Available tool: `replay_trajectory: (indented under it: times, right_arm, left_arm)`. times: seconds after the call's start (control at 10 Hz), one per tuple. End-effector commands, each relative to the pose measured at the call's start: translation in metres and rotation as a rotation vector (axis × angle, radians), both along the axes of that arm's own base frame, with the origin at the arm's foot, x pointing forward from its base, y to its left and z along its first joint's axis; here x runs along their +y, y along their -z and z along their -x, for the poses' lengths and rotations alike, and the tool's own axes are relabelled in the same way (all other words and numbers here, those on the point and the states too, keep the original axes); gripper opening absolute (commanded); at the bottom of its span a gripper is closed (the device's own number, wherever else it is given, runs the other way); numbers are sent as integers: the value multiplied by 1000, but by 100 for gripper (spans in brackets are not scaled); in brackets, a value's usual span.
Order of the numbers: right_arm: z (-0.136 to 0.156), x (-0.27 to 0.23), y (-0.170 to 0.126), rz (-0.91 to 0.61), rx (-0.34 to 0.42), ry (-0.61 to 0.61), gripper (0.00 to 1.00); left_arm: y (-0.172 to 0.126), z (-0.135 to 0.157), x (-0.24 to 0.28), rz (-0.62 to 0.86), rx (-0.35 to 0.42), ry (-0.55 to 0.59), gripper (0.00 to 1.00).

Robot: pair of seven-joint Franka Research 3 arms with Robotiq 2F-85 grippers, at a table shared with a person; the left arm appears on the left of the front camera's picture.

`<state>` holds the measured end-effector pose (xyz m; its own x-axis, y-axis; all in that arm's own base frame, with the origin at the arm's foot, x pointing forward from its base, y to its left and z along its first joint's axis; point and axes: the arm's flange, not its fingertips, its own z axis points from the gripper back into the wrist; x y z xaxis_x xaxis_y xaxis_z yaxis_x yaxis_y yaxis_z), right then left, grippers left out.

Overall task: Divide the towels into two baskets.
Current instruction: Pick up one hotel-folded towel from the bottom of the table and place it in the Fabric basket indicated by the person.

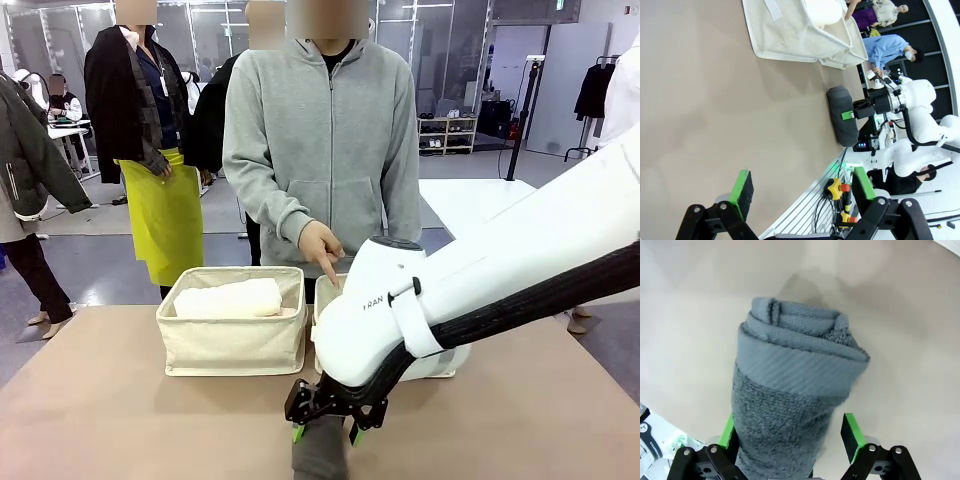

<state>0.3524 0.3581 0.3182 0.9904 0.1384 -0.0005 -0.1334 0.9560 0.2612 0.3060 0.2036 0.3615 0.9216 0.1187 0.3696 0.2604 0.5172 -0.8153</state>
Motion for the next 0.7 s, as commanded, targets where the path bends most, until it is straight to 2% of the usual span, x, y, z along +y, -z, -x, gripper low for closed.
replay_trajectory:
  times: [0.0, 0.1, 0.6]
  right_arm:
    - [-3, 14, 12, 37, -5, 35, 96]
    - [-2, 15, 14, 34, -8, 26, 89]
    - [0, 16, 15, 34, -13, 19, 39]
  left_arm:
    - [-3, 2, 1, 10, -18, -1, 100]
    - [-3, 2, 1, 10, -18, -1, 100]
    - [-3, 2, 1, 10, -18, -1, 100]
